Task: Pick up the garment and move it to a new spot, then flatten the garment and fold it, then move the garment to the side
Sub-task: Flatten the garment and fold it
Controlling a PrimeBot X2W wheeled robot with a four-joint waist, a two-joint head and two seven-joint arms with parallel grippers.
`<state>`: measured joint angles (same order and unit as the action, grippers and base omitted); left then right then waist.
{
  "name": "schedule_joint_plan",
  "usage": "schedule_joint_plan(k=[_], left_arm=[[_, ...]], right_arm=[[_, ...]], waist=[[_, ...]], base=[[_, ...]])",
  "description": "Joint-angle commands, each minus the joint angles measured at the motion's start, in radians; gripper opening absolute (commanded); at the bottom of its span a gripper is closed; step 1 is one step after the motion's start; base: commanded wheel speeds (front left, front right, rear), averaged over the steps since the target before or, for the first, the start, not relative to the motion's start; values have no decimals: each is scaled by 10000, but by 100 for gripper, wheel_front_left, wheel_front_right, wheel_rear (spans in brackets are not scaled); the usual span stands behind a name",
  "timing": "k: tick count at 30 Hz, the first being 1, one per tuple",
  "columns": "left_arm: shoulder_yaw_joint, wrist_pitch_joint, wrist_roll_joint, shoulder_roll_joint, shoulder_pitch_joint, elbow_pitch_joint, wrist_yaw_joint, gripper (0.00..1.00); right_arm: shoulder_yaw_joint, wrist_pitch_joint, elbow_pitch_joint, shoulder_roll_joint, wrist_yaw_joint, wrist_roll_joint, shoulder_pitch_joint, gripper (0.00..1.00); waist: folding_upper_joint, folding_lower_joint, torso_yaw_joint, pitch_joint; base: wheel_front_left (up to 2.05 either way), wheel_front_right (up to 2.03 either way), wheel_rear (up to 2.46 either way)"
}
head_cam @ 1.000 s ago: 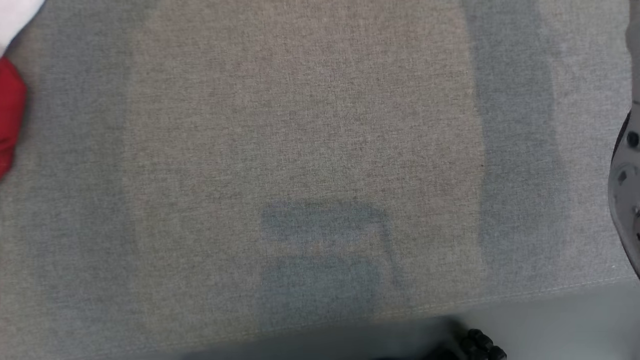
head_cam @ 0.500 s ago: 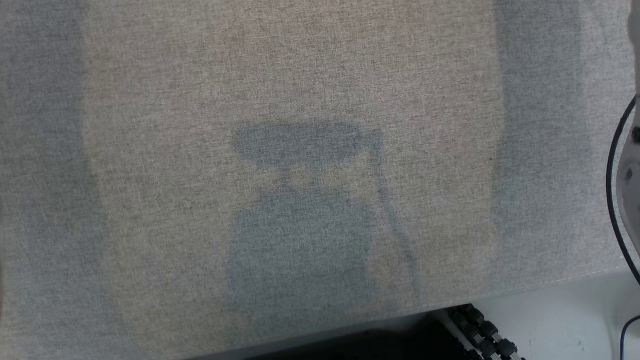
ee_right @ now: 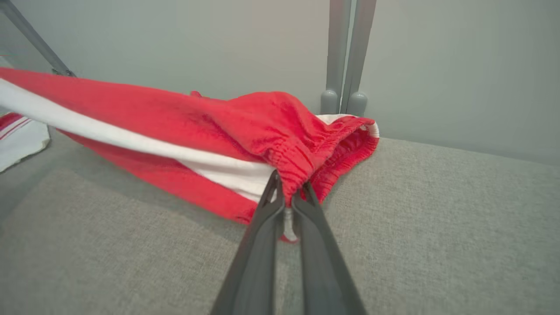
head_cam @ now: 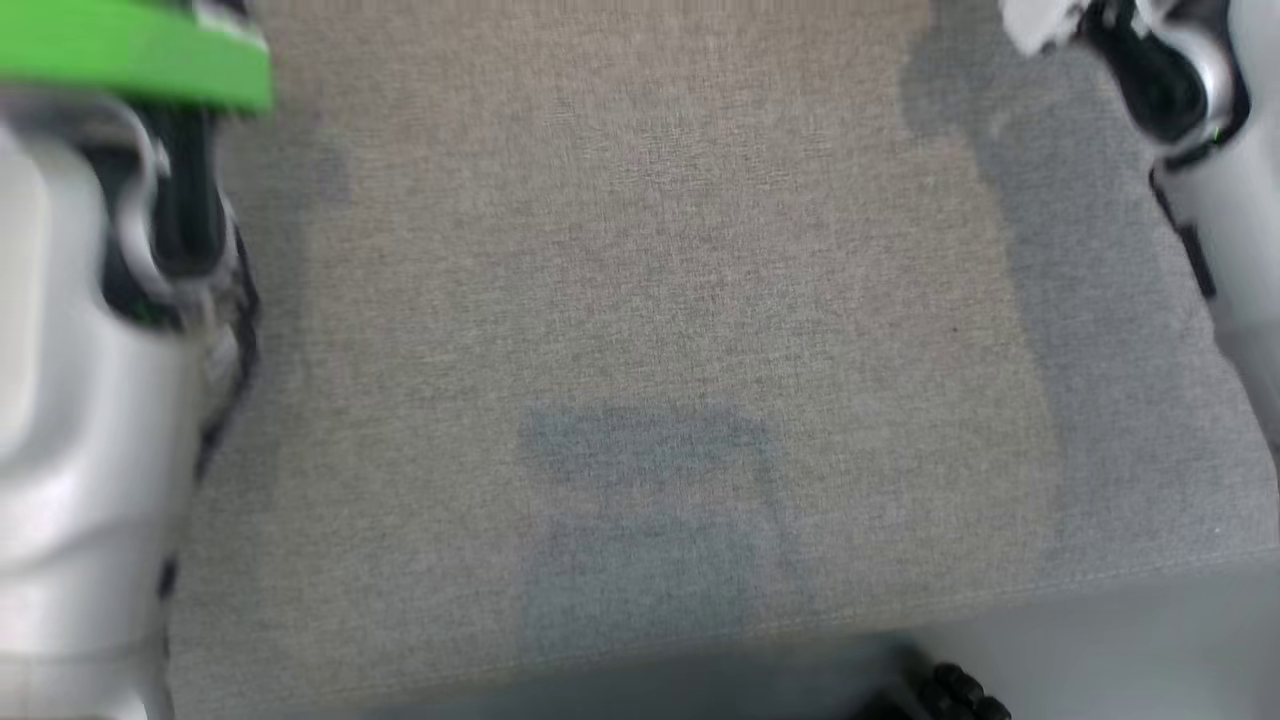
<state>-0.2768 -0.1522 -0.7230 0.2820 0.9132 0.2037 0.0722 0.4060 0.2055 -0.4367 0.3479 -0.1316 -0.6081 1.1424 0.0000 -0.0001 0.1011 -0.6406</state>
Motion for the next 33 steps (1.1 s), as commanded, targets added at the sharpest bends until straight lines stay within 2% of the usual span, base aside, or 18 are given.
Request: schedule_joint_plan(k=[1,7,13,24,33], left_arm=[[59,0,-123,35,-500,-209,139,0],[53,-137,-521,-155,-3320,-1191,671,0],[-63,-282,-830,-396,-5573,-1633,1015,0],[-491,-47,-1026,-408,-8361,-2354,1648,0],[-1011,702,-774,223,-9882,-3229,2076,0]], right_arm=[[38,54,155,134,17,-75,-321,0],[6,203,500,475,17,-298,-2009,0],[7,336,266,477,20,-188,-3506,0],[83,1451,537,831,22,-48,-5703,0],[-425,2163,1427,805,22,255,-7435,0]], waist=[[0,1,-325,871],[0,1,-671,2033],[0,1,-972,3216],[0,1,-1224,4807],[0,1,-1316,5413]], base=[[0,0,0],[0,0,0],[0,0,0],[0,0,0],[0,0,0]])
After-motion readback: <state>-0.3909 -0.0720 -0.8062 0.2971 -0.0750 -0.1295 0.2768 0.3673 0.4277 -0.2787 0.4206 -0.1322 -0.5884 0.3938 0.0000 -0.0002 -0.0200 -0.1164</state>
